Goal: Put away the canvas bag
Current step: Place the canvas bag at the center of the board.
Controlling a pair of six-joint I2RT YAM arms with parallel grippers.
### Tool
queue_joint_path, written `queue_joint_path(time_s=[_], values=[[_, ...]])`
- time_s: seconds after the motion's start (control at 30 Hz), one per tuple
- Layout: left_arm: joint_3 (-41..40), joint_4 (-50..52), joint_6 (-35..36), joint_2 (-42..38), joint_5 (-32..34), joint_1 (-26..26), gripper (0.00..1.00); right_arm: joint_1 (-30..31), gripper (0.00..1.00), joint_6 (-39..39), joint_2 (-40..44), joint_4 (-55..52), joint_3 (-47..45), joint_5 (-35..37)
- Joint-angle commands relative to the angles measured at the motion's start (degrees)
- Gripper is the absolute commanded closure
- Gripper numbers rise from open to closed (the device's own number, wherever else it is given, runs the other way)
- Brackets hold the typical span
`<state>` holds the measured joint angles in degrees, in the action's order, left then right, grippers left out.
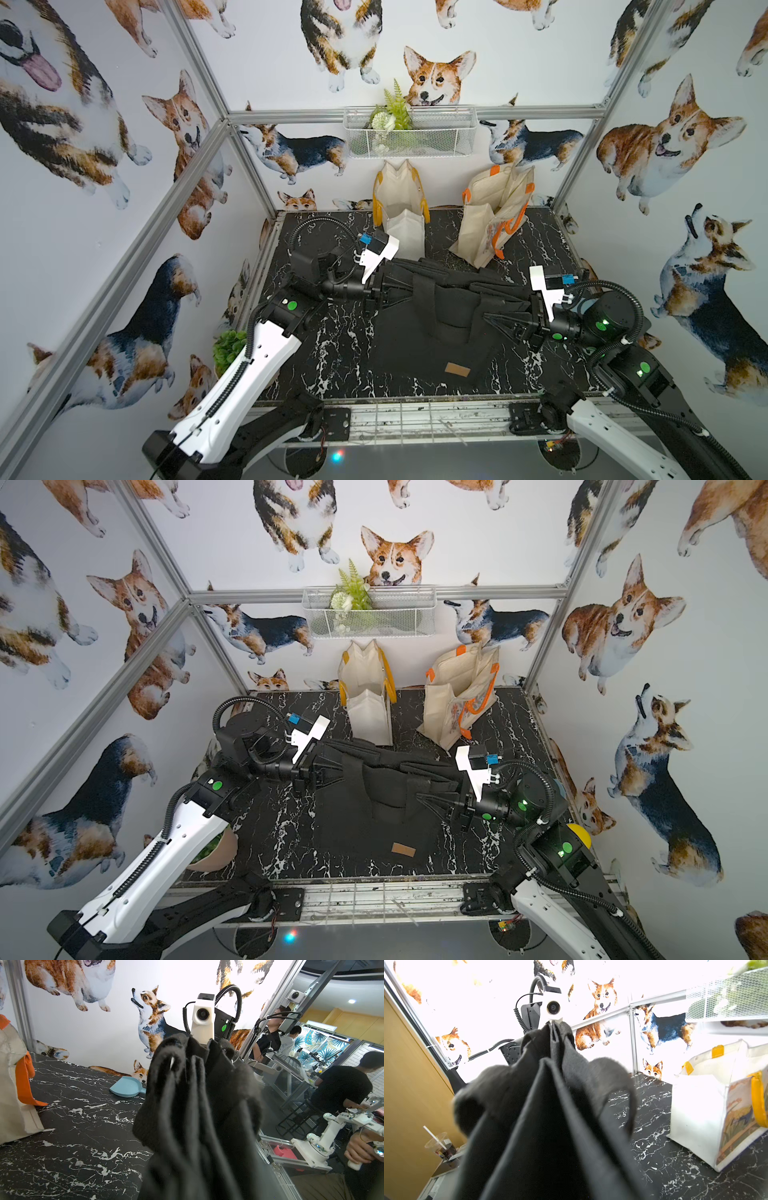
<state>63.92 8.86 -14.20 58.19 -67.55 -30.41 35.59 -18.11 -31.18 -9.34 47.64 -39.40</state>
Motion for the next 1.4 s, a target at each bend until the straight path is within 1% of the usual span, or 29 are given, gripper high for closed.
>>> queue_joint_path(time_s=[0.0, 0.03, 0.07, 0.1, 0.17, 0.2, 0.27, 0.3, 0.37, 0.43, 0.53, 0.6, 0.63, 0.73, 0.8, 0.83, 0.93, 1.03, 1.13, 1.27, 1.37], values=[[0.52, -0.44, -4.67, -0.19, 8.33, -0.01, 0.83, 0.01, 0.95, -2.83, -2.09, -1.45, 1.05, -3.48], [1.60, 4.80, -4.83, 0.02, 14.39, -0.04, 0.84, 0.01, 1.00, -3.78, -2.66, -2.02, 1.10, -3.95], [2.69, 9.22, -5.21, 0.60, 19.67, 0.00, 0.90, 0.01, 1.00, -5.69, -3.44, -3.03, 1.12, -3.50], [3.70, 13.68, -4.85, 1.76, 22.86, 0.05, 0.99, 0.06, 1.00, -7.74, -4.35, -4.41, 1.29, -2.28], [4.36, 17.58, -2.83, 3.80, 22.11, 0.03, 1.00, 0.05, 1.00, -11.23, -6.72, -8.66, 2.40, 0.80], [4.08, 18.38, -3.73, 4.59, 22.25, 0.05, 1.00, 0.02, 1.00, -13.47, -8.59, -12.47, 3.78, 3.71], [3.39, 20.37, -7.30, 5.86, 25.22, 0.04, 1.00, -0.01, 1.00, -16.27, -13.64, -21.68, 7.84, 8.44], [3.40, 21.94, -8.56, 6.70, 26.39, 0.00, 1.00, 0.02, 1.00, -16.75, -17.39, -26.36, 10.46, 8.90], [3.48, 25.07, -10.28, 8.50, 28.98, 0.00, 1.00, 0.00, 1.00, -16.83, -22.80, -31.60, 13.78, 8.55], [2.67, 26.84, -12.98, 10.30, 31.09, 0.00, 1.00, -0.05, 1.00, -17.52, -27.30, -35.26, 16.30, 9.76], [0.89, 28.23, -15.86, 12.17, 34.05, -0.10, 1.00, -0.48, 1.00, -19.70, -30.30, -36.10, 17.14, 13.74], [-0.13, 28.98, -17.06, 12.74, 36.30, -0.09, 1.00, -2.52, 1.00, -21.61, -32.28, -36.25, 17.20, 13.42], [-0.44, 29.63, -17.34, 13.26, 37.17, -0.04, 1.00, -4.25, 1.00, -22.97, -34.49, -36.76, 17.14, 11.51], [-0.59, 31.24, -18.64, 15.75, 37.24, 0.00, 1.00, -9.55, 1.00, -26.38, -39.96, -37.84, 17.14, 4.77], [-1.26, 30.90, -20.52, 17.57, 36.30, -0.05, 1.00, -10.69, 1.00, -27.28, -42.38, -37.44, 17.42, 2.01], [-2.00, 29.88, -21.57, 19.08, 34.69, -0.01, 1.00, -10.76, 1.00, -27.29, -43.97, -37.49, 18.28, 1.44], [-3.92, 26.31, -23.32, 22.01, 32.61, -0.08, 1.00, -11.11, 1.00, -26.30, -47.74, -38.32, 20.82, 1.92], [-5.29, 23.45, -23.60, 22.78, 34.14, -0.03, 1.00, -11.46, 1.00, -25.75, -51.88, -38.73, 22.60, 2.75], [-5.34, 22.10, -23.18, 24.72, 34.85, 0.00, 1.00, -11.55, 1.00, -25.38, -54.84, -38.05, 23.18, 3.76], [-4.71, 21.01, -21.82, 29.30, 34.47, 0.00, 1.00, -11.78, 1.00, -23.80, -59.14, -37.34, 24.32, 4.74], [-3.73, 20.17, -20.33, 32.26, 34.20, 0.14, 0.96, -12.00, 1.00, -22.53, -62.22, -36.85, 25.81, 5.71]])
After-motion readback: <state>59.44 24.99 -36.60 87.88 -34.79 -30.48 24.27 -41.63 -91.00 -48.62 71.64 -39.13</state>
